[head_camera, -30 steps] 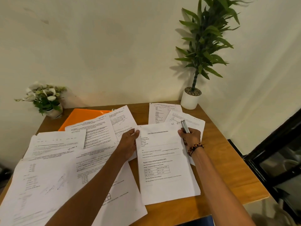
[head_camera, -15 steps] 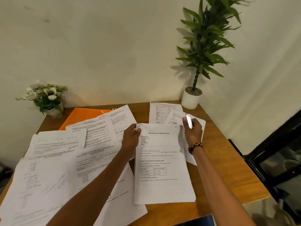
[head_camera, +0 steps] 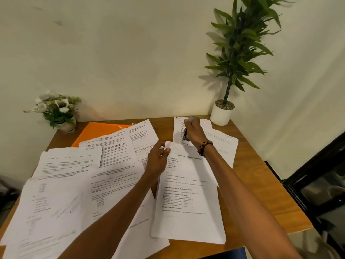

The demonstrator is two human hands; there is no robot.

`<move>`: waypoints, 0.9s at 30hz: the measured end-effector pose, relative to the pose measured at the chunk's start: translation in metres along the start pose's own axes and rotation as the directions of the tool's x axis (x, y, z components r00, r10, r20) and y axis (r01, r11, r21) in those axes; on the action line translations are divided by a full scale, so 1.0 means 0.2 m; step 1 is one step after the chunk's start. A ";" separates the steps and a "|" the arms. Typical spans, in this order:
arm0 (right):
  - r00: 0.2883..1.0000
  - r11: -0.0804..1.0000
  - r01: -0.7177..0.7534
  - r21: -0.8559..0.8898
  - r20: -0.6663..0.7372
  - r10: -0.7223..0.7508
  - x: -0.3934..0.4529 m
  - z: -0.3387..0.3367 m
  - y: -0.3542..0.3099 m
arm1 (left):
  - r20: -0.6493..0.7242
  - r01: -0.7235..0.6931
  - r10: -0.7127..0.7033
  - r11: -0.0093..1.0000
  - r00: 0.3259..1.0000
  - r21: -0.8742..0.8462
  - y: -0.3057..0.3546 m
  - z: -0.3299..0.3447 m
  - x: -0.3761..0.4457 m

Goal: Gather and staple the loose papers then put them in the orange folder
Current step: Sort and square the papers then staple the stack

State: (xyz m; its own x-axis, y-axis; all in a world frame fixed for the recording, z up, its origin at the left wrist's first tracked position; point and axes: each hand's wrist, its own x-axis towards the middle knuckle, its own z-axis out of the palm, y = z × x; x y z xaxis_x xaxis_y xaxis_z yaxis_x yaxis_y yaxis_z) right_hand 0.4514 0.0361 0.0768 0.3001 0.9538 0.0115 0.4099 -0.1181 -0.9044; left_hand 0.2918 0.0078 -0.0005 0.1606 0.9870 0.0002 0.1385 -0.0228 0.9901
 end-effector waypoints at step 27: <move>0.991 0.933 0.015 -0.361 0.127 0.034 0.13 0.19 0.03 | 0.212 0.146 -0.147 0.989 0.966 0.023 0.15 -0.02 -0.04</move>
State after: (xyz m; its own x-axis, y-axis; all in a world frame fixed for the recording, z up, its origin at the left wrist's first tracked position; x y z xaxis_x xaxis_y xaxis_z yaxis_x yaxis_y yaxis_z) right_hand 0.4284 0.0705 0.0556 0.2019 0.9767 -0.0732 0.6974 -0.1959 -0.6894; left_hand 0.2906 0.0004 0.0288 0.3415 0.9234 -0.1751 0.1825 0.1176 0.9761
